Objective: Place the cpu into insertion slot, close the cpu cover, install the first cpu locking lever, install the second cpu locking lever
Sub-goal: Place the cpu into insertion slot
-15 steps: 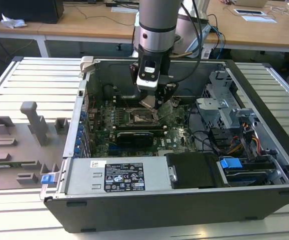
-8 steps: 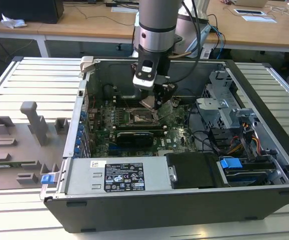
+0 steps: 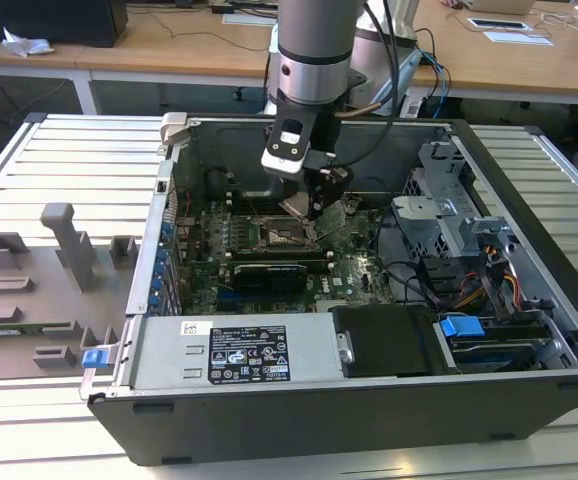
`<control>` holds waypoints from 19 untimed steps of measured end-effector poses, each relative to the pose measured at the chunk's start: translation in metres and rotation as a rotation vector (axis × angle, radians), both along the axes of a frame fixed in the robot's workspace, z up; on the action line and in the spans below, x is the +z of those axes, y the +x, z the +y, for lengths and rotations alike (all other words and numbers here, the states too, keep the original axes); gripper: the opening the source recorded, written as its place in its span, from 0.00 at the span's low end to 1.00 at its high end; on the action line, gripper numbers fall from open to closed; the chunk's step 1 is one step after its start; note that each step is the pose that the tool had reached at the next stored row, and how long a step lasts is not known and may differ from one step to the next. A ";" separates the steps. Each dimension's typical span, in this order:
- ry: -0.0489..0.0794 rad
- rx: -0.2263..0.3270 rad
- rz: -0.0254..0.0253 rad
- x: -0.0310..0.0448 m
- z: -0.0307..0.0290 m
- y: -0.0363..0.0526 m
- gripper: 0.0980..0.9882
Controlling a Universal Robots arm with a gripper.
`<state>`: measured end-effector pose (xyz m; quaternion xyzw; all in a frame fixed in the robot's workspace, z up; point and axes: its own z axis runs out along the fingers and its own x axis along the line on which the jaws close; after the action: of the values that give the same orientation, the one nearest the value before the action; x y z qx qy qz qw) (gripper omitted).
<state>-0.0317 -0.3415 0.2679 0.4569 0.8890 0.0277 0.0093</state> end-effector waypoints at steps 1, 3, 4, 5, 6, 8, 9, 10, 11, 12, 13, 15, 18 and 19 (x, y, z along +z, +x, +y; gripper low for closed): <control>0.000 -0.009 0.0000 0.0000 0.0000 0.0000 0.50; 0.000 -0.020 0.0000 -0.0001 0.0000 0.0000 0.50; 0.000 -0.023 0.0000 -0.0001 0.0000 0.0000 0.50; 0.000 -0.031 0.0000 -0.0001 0.0000 0.0000 0.50; 0.000 -0.039 0.0000 -0.0001 0.0000 0.0000 0.50; 0.000 -0.052 0.0000 -0.0001 0.0000 0.0000 0.50; -0.001 -0.058 0.0000 -0.0001 0.0000 0.0000 0.50; -0.001 -0.063 0.0000 -0.0001 0.0000 0.0000 0.50; -0.001 -0.070 0.0000 -0.0001 0.0000 0.0000 0.50; -0.001 -0.074 0.0000 -0.0001 0.0000 0.0000 0.50; -0.001 -0.088 0.0000 -0.0002 0.0000 0.0000 0.50; -0.001 -0.104 0.0000 -0.0002 0.0000 0.0000 0.50; -0.001 -0.131 0.0000 -0.0002 0.0000 0.0000 0.50; -0.001 -0.136 0.0000 -0.0002 0.0000 0.0000 0.50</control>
<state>-0.0316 -0.3415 0.2677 0.5165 0.8558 0.0266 0.0114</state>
